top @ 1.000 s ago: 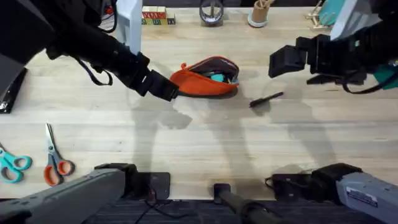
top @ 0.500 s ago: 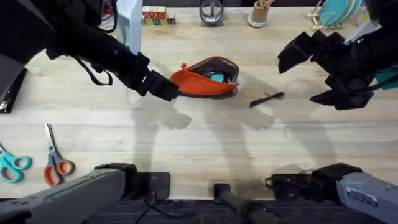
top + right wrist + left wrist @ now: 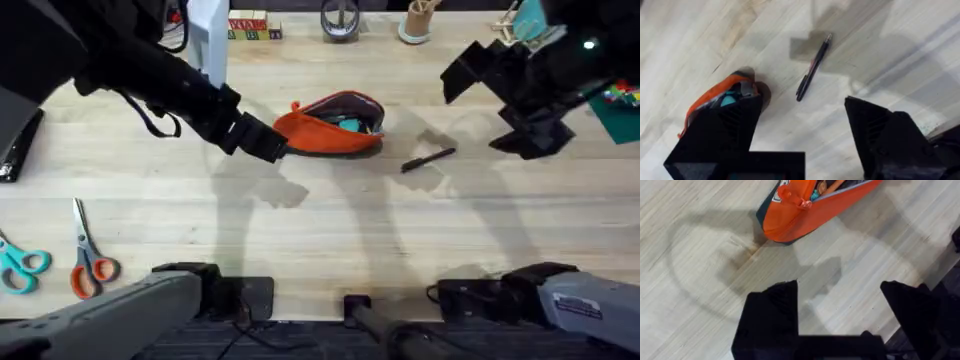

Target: Unzip the bag, pick up the pens from the table one at a time and place them inside, then zip the bag closed.

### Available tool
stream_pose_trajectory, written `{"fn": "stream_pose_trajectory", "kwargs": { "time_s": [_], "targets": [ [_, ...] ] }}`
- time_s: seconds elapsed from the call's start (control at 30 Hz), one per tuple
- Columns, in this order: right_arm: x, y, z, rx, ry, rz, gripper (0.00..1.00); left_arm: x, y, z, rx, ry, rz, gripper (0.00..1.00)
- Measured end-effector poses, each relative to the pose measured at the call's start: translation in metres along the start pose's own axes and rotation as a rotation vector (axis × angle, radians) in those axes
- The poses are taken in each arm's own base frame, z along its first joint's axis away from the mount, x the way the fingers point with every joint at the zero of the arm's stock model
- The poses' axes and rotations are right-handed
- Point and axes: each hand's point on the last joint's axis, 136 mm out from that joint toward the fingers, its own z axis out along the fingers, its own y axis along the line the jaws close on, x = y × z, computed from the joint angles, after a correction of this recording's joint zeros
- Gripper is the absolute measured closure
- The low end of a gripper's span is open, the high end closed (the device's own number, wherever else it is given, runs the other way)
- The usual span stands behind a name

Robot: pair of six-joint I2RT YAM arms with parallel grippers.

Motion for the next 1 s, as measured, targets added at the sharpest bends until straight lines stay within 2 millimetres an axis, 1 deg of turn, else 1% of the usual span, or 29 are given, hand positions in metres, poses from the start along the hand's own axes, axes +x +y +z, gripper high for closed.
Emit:
{"fn": "stream_pose_trajectory", "kwargs": {
  "time_s": [0.1,0.4,0.8,1.0],
  "targets": [
    [0.0,0.003,0.012,0.025,0.013,0.005,0.003,0.0,0.0,0.0,0.0,0.0,0.0,0.005],
    [0.007,0.001,0.05,0.146,0.074,0.067,0.003,0.0,0.0,0.0,0.0,0.0,0.0,0.006],
    [0.041,0.0,0.098,0.266,0.274,0.142,0.005,0.0,0.0,0.0,0.0,0.001,-0.001,0.005],
    [0.049,0.0,0.116,0.296,0.319,0.154,0.006,0.0,0.0,0.0,0.001,0.001,-0.001,0.005]
  ]
}}
